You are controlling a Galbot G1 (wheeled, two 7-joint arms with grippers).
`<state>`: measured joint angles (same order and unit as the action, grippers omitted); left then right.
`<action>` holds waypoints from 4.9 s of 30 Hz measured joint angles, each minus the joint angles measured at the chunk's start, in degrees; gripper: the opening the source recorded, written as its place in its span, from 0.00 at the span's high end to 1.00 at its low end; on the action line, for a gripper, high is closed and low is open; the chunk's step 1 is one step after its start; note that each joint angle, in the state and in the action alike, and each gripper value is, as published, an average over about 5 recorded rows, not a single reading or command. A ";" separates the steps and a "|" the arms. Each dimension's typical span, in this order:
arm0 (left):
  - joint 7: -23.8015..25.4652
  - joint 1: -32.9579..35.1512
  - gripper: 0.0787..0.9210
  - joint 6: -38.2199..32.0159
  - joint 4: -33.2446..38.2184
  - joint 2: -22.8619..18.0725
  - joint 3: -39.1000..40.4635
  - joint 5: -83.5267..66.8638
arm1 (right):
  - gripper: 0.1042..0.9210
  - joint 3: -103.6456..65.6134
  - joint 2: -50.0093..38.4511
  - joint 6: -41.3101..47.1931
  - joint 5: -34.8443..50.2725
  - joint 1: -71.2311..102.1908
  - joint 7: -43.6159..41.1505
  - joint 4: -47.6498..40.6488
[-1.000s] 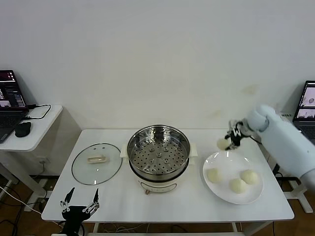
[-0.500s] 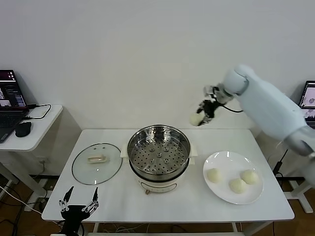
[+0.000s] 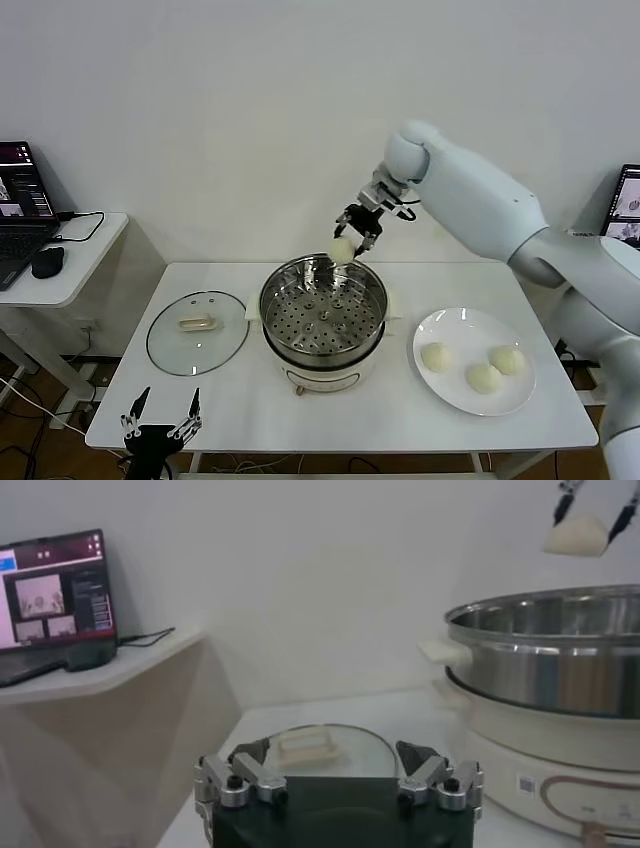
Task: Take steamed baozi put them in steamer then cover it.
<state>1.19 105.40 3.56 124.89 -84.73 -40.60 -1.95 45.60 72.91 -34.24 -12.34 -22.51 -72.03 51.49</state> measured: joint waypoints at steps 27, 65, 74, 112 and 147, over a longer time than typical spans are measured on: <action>0.26 1.17 0.12 0.21 0.28 -0.43 -0.97 -0.44 | 0.45 -0.54 4.98 -10.89 -24.33 6.51 10.17 0.28; 0.48 0.97 0.12 0.23 -0.15 -0.88 0.25 -0.25 | 0.12 -1.04 5.31 -3.26 -25.17 8.61 11.53 1.43; 0.99 1.07 0.12 0.82 0.49 -0.66 0.90 -0.25 | 0.12 -0.31 -0.85 6.24 -10.76 4.47 7.11 10.01; 1.31 1.82 0.12 2.31 2.81 0.27 5.53 1.00 | 0.12 -9.55 -38.78 58.78 6.91 19.13 -0.28 30.90; 1.28 1.62 0.12 2.32 0.89 0.02 5.37 1.48 | 0.12 -14.90 -28.80 50.08 -1.42 34.62 2.77 20.60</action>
<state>2.47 107.02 5.88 125.78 -84.71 -35.23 -0.47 30.70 44.11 15.83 -13.76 12.11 -69.26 72.09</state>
